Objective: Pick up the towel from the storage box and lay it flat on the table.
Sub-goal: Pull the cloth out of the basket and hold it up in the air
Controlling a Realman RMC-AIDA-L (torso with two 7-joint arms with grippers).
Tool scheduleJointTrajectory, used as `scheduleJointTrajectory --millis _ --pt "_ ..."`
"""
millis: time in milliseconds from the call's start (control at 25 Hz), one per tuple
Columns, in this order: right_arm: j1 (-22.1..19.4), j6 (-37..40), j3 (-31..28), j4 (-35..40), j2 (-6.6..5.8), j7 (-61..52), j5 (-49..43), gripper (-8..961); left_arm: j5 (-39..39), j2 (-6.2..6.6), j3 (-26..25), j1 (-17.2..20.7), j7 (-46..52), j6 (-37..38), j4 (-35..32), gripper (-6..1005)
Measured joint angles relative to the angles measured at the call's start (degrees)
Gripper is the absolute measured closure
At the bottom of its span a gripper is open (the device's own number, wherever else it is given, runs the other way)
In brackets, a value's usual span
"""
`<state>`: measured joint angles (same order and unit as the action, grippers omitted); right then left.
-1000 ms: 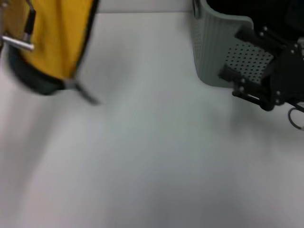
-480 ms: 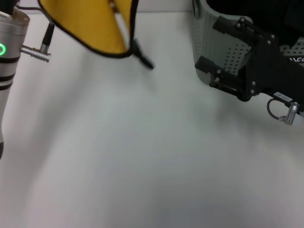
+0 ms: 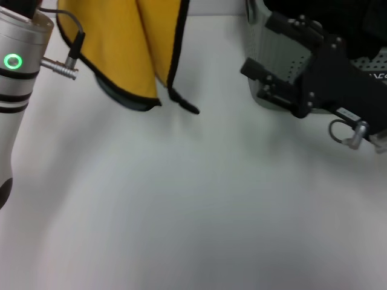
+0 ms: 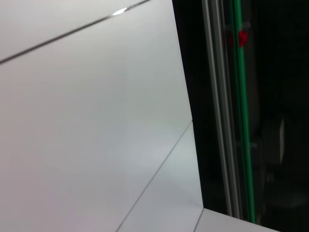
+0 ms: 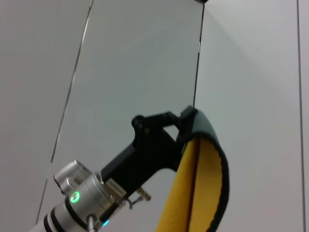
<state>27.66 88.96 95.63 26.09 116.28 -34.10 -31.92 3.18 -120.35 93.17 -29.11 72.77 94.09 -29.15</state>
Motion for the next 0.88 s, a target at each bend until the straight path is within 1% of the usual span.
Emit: scheduleJointTrajectory --millis 240,520,880 --pt "1.81 -7.78 6.03 0.69 0.00 0.80 4.39 228 0.00 -0.17 0.40 -0.79 -1.03 0.07 -0.33 981" --pt "2.53 -17.95 13.48 1.68 0.00 5.07 9.50 229 -0.28 -0.22 0.44 -1.01 -1.27 0.13 -0.80 980" --pt "2.69 -24.21 18.43 4.19 -0.01 5.79 10.15 230 -0.81 -0.24 1.25 -1.65 -3.25 0.10 -0.83 979"
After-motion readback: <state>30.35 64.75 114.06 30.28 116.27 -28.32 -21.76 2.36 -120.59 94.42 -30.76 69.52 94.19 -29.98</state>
